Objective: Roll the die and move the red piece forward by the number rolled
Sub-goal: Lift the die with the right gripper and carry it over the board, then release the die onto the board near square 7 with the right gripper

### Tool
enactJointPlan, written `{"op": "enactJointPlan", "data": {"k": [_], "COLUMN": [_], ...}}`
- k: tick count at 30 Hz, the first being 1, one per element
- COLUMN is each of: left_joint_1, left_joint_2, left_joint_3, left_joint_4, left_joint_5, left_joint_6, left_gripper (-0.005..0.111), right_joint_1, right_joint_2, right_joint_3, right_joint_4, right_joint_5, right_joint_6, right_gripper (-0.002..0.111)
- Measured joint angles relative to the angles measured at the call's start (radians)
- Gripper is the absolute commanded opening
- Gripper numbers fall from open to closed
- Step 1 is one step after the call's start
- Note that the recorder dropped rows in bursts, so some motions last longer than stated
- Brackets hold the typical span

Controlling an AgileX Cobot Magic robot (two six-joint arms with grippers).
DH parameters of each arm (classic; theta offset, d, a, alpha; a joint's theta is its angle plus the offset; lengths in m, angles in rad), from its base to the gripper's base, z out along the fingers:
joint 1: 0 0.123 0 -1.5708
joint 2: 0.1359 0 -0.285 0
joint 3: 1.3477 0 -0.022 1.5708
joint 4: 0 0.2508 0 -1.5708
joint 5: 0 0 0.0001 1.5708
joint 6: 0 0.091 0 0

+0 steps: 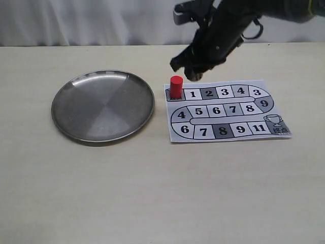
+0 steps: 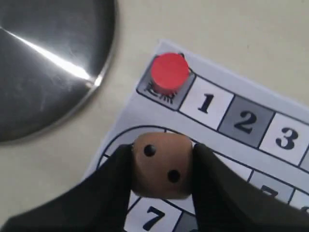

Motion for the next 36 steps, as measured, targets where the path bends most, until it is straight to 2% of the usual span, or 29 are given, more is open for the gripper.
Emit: {"op": "enactJointPlan", "data": {"k": [7, 19, 22, 31, 34, 36], "left_joint_1": [0.0, 0.0, 0.0, 0.0, 0.0, 0.0], "left_joint_2": [0.0, 0.0, 0.0, 0.0, 0.0, 0.0], "left_joint_3": [0.0, 0.0, 0.0, 0.0, 0.0, 0.0], "left_joint_4": [0.0, 0.0, 0.0, 0.0, 0.0, 0.0], "left_joint_5": [0.0, 0.0, 0.0, 0.0, 0.0, 0.0], "left_joint_6": [0.0, 0.0, 0.0, 0.0, 0.0, 0.0], "left_gripper": [0.0, 0.0, 0.0, 0.0, 0.0, 0.0], "right_joint_1": [-0.024, -0.024, -0.024, -0.024, -0.024, -0.024], "right_joint_2": [0.028, 0.063, 0.063, 0.063, 0.063, 0.063], "right_joint_3": [0.181, 0.217, 0.217, 0.217, 0.217, 0.217], "right_joint_4": [0.023, -0.006, -0.006, -0.008, -0.014, -0.014], "right_joint_5": [-0.21, -0.276, -0.291, -0.32, -0.337, -0.344], "right_joint_6": [0.0, 0.0, 0.0, 0.0, 0.0, 0.0], "right_gripper": [0.004, 0.005, 0.014, 0.063, 0.073, 0.075]}}
